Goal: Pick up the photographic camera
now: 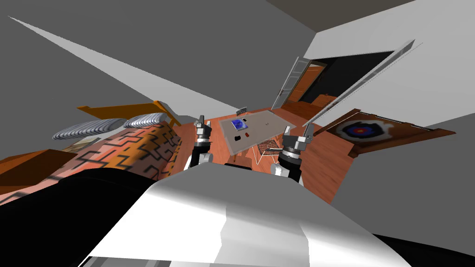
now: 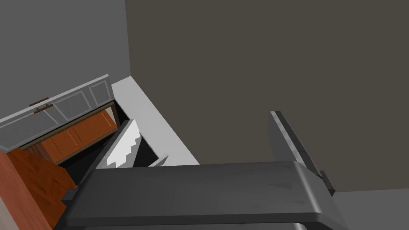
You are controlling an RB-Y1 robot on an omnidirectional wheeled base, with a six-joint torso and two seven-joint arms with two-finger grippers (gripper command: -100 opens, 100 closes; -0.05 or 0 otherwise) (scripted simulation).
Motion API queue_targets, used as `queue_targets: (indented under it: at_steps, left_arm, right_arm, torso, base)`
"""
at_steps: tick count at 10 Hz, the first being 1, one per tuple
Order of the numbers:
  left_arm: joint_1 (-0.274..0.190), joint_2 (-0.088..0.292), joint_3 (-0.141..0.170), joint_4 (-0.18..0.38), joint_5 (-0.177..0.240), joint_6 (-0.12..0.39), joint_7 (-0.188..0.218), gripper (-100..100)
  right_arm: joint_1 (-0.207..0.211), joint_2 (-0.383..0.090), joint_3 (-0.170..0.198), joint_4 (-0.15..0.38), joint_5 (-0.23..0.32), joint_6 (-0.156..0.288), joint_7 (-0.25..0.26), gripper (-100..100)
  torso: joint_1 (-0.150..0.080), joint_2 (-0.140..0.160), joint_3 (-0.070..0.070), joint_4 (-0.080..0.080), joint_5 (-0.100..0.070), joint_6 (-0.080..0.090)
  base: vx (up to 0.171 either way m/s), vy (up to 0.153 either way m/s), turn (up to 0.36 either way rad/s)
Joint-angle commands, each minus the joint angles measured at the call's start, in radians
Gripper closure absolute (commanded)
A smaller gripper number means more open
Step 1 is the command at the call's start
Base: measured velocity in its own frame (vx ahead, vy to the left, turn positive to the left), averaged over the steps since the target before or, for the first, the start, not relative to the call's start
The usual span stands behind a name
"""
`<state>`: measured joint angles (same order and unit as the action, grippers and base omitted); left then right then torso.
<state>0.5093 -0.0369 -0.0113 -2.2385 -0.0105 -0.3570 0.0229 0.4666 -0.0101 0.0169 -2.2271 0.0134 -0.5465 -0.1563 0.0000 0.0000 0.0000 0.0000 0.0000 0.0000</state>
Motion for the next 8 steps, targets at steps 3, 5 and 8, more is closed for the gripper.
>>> queue_targets:
  at_steps: [3,5,8]
  left_arm:
    - [-0.004,0.105,-0.004,0.005,0.023,0.018,0.012,-100]
    - [-0.006,0.149,-0.006,0.009,0.036,0.027,0.019,-100]
    - [-0.012,0.223,-0.013,0.026,0.072,0.053,0.034,-100]
  right_arm:
    - [0.0,0.0,0.0,0.0,0.0,0.0,0.0,0]
    - [0.0,0.0,0.0,0.0,0.0,0.0,0.0,0]
    - [0.0,0.0,0.0,0.0,0.0,0.0,0.0,0]
  torso:
    - [0.0,0.001,0.001,0.0,0.0,0.0]
    - [0.0,0.002,0.001,0.001,0.0,0.0]
    - [-0.002,0.003,0.002,0.001,0.0,0.0]
  base:
    - [-0.026,-0.006,-0.018]
    - [-0.035,-0.012,-0.02]
    - [-0.049,-0.033,-0.044]
